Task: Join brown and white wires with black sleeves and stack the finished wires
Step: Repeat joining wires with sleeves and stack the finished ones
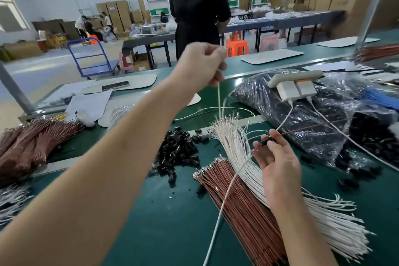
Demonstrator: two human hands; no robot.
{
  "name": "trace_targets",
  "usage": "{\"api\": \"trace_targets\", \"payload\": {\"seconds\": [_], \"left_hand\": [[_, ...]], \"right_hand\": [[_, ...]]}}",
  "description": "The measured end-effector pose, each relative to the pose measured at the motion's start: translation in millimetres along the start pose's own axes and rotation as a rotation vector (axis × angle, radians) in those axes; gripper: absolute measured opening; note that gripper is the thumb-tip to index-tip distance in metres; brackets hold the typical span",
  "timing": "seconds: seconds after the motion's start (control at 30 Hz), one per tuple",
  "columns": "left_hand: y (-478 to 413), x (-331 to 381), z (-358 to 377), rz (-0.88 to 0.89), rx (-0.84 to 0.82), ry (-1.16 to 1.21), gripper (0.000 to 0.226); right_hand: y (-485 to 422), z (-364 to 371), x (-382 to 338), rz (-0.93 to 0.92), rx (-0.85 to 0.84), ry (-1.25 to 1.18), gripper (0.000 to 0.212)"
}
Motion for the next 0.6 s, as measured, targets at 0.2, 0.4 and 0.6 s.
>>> {"api": "trace_targets", "payload": {"seconds": [0.2, 0.4, 0.6], "left_hand": [[49.5, 26.3, -73.3, 0.197, 0.227, 0.076, 0.017], [142.6, -95.0, -99.9, 0.1, 0.528, 0.834, 0.019], [207.3, -208.6, -65.4, -0.169, 0.647, 0.956, 0.017]], "right_hand": [[10.4, 28.4, -4.1, -0.002, -0.089, 0.065, 0.021], [31.4, 132.8, 48.2, 0.232, -0.562, -0.025, 0.021], [44.9, 160.1, 113.5, 0.389, -0.583, 0.08, 0.036]]}}
Point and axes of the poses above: each hand's wrist, its own y-axis away from the middle knuckle, its own z-axis out of the palm, x = y × z, the point moved 7 cm from there along -y, towards the middle knuckle, and after that the axes turned 15 degrees about -x, right-handed, at the moved point
